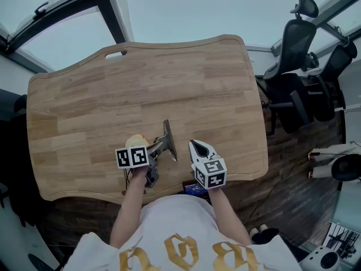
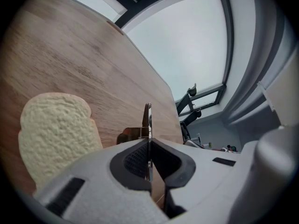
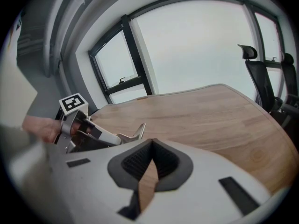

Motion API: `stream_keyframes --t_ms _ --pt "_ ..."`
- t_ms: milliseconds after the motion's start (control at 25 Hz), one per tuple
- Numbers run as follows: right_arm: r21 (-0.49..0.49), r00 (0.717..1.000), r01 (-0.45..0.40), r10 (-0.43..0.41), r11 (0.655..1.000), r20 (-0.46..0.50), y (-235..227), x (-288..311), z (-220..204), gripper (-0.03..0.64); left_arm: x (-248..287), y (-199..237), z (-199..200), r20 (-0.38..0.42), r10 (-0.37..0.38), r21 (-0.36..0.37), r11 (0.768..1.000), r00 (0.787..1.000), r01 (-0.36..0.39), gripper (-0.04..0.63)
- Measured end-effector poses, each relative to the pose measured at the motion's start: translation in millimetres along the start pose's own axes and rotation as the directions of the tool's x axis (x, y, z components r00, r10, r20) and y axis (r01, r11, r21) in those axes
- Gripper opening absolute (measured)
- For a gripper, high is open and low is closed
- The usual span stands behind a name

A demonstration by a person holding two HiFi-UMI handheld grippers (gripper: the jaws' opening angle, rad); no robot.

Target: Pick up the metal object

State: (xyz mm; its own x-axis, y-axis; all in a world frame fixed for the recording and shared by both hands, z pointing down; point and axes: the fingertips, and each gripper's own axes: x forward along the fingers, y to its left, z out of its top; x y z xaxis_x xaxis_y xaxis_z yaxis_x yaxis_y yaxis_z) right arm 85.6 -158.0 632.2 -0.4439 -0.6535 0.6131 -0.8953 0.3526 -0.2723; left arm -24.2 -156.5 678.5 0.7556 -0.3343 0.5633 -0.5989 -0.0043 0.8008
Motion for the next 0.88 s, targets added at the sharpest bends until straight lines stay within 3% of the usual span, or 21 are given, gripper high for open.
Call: stream_keyframes --t_ms 320,600,880 --pt "-0.039 0.999 0.011 -0.009 0.999 0.043 10.1 -10.6 9.4 0.011 -15.4 -12.1 4.9 0.047 -0.009 0.055 0.998 0.999 0.007 0.020" --pt "-0.068 0.996 0.024 -0.017 0.997 0.090 15.7 -25.0 22.4 0.011 -33.5 -29.1 11.0 0.120 -0.054 0.059 0.997 0.991 0.047 0.020" --pt "-0.076 0.990 0.052 -0.041 0.996 0.137 23.1 -40.3 24.9 0.011 -53.5 -44.2 8.0 0.173 -0.076 0.123 0.991 0.982 0.055 0.020"
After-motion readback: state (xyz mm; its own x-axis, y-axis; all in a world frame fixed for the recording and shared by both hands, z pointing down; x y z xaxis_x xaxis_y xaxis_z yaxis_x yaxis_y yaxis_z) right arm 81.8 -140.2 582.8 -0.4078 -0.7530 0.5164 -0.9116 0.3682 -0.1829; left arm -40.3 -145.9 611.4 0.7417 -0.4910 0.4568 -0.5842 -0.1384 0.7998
